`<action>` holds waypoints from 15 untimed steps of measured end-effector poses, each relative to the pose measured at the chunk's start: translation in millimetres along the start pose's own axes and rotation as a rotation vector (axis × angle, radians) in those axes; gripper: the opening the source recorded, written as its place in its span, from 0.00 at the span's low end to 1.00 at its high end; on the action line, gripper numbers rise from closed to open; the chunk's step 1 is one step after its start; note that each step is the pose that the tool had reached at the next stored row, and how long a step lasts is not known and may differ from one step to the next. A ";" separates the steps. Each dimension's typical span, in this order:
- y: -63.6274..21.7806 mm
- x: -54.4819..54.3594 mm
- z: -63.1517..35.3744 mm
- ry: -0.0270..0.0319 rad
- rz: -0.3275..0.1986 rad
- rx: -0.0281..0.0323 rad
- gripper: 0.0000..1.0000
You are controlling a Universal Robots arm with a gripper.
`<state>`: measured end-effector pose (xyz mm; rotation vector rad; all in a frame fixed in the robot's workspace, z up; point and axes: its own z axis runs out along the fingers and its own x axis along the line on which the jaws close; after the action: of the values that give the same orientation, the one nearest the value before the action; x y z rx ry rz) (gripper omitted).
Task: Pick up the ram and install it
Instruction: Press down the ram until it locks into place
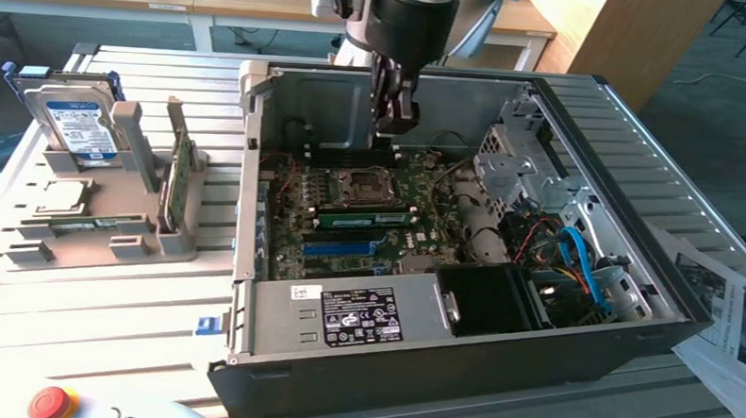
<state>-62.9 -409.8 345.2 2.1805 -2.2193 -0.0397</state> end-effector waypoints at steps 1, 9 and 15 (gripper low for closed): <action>0.0 0.0 -1.5 -0.0001 0.000 0.0001 0.10; 0.3 0.0 -8.3 0.0002 0.000 0.0001 0.10; 0.3 0.0 -8.3 0.0003 0.000 0.0001 0.10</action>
<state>-62.8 -409.7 353.5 2.1804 -2.2191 -0.0393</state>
